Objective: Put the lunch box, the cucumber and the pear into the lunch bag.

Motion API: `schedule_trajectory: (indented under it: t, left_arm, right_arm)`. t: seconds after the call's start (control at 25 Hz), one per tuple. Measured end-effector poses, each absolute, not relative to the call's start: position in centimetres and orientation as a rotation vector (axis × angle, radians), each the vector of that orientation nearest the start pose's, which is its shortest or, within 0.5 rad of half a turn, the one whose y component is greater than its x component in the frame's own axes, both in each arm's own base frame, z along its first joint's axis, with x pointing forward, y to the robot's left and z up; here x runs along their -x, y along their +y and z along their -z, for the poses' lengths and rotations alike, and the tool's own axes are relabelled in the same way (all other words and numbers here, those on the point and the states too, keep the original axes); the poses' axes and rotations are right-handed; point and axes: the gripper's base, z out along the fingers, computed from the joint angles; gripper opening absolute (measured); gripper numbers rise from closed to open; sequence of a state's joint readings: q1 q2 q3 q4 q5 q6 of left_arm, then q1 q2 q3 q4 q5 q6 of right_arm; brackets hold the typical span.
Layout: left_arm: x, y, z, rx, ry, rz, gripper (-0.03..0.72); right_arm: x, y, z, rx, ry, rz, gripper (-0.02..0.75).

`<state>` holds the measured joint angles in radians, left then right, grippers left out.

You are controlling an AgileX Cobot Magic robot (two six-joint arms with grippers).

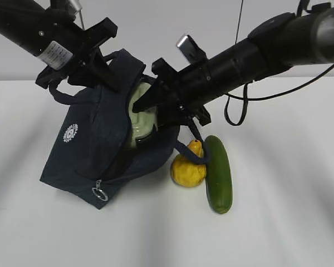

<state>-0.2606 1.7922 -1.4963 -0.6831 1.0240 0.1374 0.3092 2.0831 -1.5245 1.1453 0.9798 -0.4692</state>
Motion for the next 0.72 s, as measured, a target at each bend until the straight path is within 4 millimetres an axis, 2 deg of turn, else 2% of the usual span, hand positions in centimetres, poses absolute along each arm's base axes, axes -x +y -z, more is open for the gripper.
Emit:
schedule_trajectory:
  t: [0.24,0.48,0.72]
  left_arm:
    - [-35.7,-14.6,-29.1,-0.195,2.708,0.931,0.003]
    - [-35.5,-14.9,-29.2,-0.211,2.703,0.975,0.003]
    - [-35.5,-14.9,-29.2,-0.224,2.696,0.982,0.003]
  right_arm:
    - [-40.0,22.0,-18.5,0.209,2.662,-1.392,0.372]
    - [-40.9,22.5,-17.2,0.126,2.650,-1.405,0.372]
    - [-41.3,22.8,-16.8,0.076,2.593,-1.476,0.372]
